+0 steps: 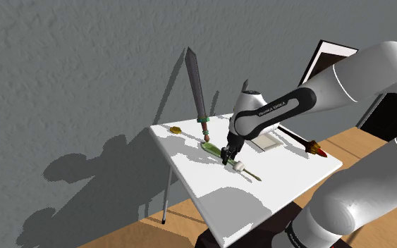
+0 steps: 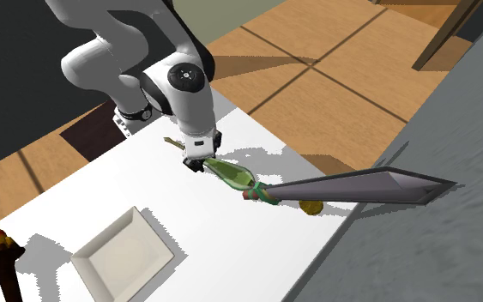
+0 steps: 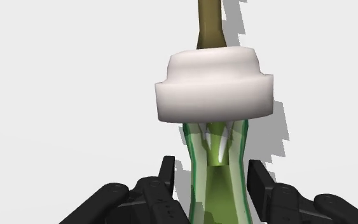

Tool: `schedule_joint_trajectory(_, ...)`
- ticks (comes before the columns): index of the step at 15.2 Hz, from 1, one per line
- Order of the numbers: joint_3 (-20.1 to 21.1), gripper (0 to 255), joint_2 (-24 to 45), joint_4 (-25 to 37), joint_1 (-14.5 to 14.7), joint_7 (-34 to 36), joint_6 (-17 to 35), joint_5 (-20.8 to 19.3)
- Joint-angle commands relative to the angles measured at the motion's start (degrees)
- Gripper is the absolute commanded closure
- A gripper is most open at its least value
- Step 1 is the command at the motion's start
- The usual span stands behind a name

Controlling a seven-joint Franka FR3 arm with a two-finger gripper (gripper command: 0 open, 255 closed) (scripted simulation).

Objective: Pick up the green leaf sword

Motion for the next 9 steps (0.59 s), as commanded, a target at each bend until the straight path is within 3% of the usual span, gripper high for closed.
schedule_joint_trajectory(1, 0.1, 255, 0.1, -0.5, 0.1, 0.1, 0.3, 0.1)
schedule_joint_trajectory(9, 0.0, 255, -5.4, 1.8, 0.2, 0.0, -7.6, 0.1)
